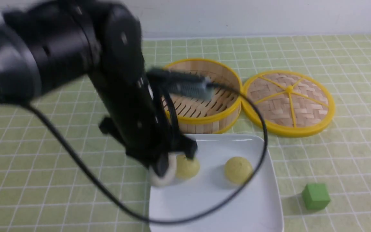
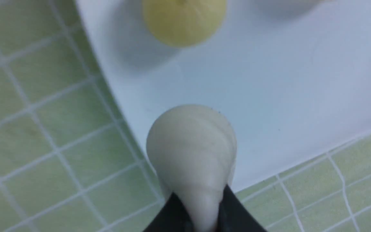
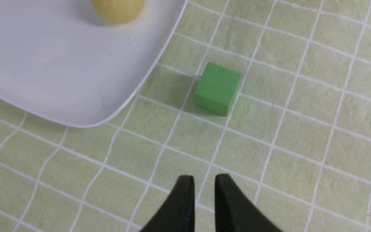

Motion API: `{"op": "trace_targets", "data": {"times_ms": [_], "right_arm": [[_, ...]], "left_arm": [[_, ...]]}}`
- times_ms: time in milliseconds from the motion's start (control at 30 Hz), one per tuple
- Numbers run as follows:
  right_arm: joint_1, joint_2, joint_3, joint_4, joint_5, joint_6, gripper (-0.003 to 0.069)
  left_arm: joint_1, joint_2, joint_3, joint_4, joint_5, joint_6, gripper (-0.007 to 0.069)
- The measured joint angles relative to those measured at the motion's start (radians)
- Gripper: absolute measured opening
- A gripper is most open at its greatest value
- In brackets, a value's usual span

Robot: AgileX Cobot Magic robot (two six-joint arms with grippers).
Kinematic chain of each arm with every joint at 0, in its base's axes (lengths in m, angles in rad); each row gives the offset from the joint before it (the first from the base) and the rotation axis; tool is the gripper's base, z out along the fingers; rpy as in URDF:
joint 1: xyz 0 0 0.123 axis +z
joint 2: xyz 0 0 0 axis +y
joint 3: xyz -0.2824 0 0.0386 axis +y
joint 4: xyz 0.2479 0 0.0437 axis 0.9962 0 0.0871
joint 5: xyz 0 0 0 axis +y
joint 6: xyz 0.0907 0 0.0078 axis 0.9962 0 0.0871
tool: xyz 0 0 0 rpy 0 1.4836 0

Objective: Put the steamed buns into the plate on the green tablecloth.

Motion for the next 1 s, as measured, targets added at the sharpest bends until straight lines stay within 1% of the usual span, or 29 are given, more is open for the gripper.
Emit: {"op": "trace_targets", "data": {"times_ms": [33, 67, 100, 167, 233, 333, 367, 433, 500, 600, 633, 667, 700, 767, 900, 1000], "right_arm": [[0.0, 0.0, 0.0, 0.001, 0.0, 0.0, 0.0127], [0.0, 0.0, 0.0, 0.001, 0.0, 0.0, 0.0129], [0.0, 0.0, 0.0, 0.001, 0.0, 0.0, 0.0129], [0.0, 0.0, 0.0, 0.005, 0.0, 0.0, 0.0131], [0.0, -0.001, 0.0, 0.016, 0.008, 0.0, 0.0127], [0.0, -0.019, -0.013, 0.03, 0.045, 0.0, 0.0083], [0.0, -0.037, -0.024, 0.032, 0.067, 0.0, 0.0041], [0.0, -0.082, -0.047, 0.029, 0.106, 0.0, -0.0005], [0.0, -0.143, -0.073, 0.021, 0.166, 0.0, -0.0015], [0.0, -0.249, -0.105, 0.0, 0.283, 0.0, -0.0016], [0.0, -0.256, -0.106, 0.0, 0.291, 0.0, -0.0016], [0.0, -0.284, -0.111, -0.006, 0.314, 0.0, -0.0016], [0.0, -0.327, -0.115, -0.015, 0.363, 0.0, -0.0016], [0.0, -0.407, -0.116, -0.032, 0.411, 0.004, -0.0016], [0.0, -0.511, -0.116, -0.039, 0.412, 0.044, -0.0016], [0.0, -0.579, -0.114, -0.054, 0.411, 0.084, -0.0015]], "left_arm": [[-0.048, 0.002, 0.097, -0.018, -0.108, 0.0, 0.0042], [-0.072, 0.005, 0.141, -0.024, -0.155, 0.0, 0.0048], [-0.076, 0.006, 0.149, -0.024, -0.166, 0.0, 0.0051], [-0.108, 0.015, 0.204, -0.024, -0.273, 0.001, 0.0079], [-0.112, 0.031, 0.214, -0.023, -0.331, 0.001, 0.0131], [-0.112, 0.055, 0.215, -0.023, -0.37, 0.001, 0.0206], [-0.112, 0.072, 0.215, -0.025, -0.377, 0.001, 0.0258], [-0.112, 0.089, 0.215, -0.028, -0.376, -0.012, 0.0328], [-0.112, 0.095, 0.215, -0.021, -0.376, -0.036, 0.0412], [-0.112, 0.086, 0.187, 0.033, -0.352, -0.086, 0.0507], [-0.112, 0.085, 0.187, 0.033, -0.352, -0.086, 0.0507], [-0.112, 0.083, 0.171, 0.059, -0.339, -0.1, 0.0525], [-0.112, 0.076, 0.137, 0.097, -0.305, -0.123, 0.0553], [-0.112, 0.069, 0.085, 0.144, -0.241, -0.146, 0.057], [-0.112, 0.068, 0.042, 0.181, -0.154, -0.168, 0.0563], [-0.112, 0.068, 0.011, 0.187, -0.114, -0.171, 0.0529]]}}
